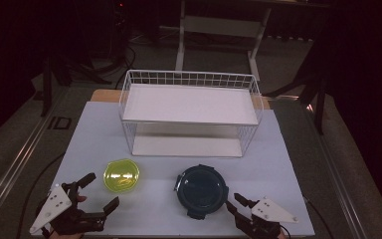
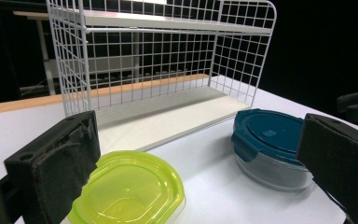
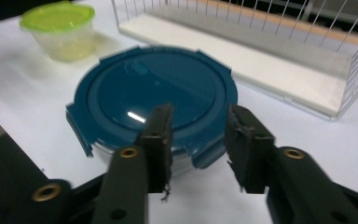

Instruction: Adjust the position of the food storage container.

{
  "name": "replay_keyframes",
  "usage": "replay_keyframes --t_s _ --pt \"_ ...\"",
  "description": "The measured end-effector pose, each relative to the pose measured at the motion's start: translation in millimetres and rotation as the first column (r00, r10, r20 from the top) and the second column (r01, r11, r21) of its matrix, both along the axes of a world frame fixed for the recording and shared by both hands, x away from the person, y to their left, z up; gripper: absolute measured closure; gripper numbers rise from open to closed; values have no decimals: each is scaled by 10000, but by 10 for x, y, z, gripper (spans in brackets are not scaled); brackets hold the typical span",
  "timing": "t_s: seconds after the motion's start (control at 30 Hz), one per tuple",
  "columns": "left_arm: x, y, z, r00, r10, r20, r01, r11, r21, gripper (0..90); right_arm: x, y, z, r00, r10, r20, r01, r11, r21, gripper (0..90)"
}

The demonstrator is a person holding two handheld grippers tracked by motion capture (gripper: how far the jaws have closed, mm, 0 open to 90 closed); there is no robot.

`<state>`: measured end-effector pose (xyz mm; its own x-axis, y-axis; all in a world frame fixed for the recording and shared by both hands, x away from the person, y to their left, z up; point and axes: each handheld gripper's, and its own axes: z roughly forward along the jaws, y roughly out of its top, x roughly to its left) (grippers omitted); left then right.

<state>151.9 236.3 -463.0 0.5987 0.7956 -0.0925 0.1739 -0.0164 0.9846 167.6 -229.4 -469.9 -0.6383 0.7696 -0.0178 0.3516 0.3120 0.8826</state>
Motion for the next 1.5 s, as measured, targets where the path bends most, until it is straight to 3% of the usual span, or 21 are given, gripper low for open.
replay_keyframes --t_s 0.1,0.13,0.17,0.23,0.4,0.83,1.1,1.5 --pt "5 -1 -5 10000 -35 -7 35 10000 6 0 14 21 -43 9996 37 -269 -43 9998 -211 750" --pt "5 -1 -5 10000 -35 -7 35 10000 6 0 14 21 -43 9996 37 -269 -43 9998 -211 750" --pt "6 -2 -6 10000 -45 -10 45 10000 30 0 17 33 -70 9991 38 -413 -53 9993 -368 836" --pt "6 -5 -8 10000 -44 -15 44 10000 35 0 25 42 -94 9981 9 -608 -39 9987 -500 894" --pt "10 -11 -12 10000 -44 -23 44 10000 36 0 42 65 -141 9946 31 -1040 -114 9967 -799 900" --pt "19 -21 -20 9999 -89 -76 89 9999 79 0 90 132 -231 9872 189 -1581 -377 9925 -1167 900" --pt "27 -38 -24 9999 -118 -110 119 9999 96 0 128 131 -227 9886 70 -1506 -251 9927 -1183 900" --pt "29 -46 -27 9998 -118 -149 120 9999 93 0 324 139 -193 9905 -27 -1376 -150 9917 -1274 900"
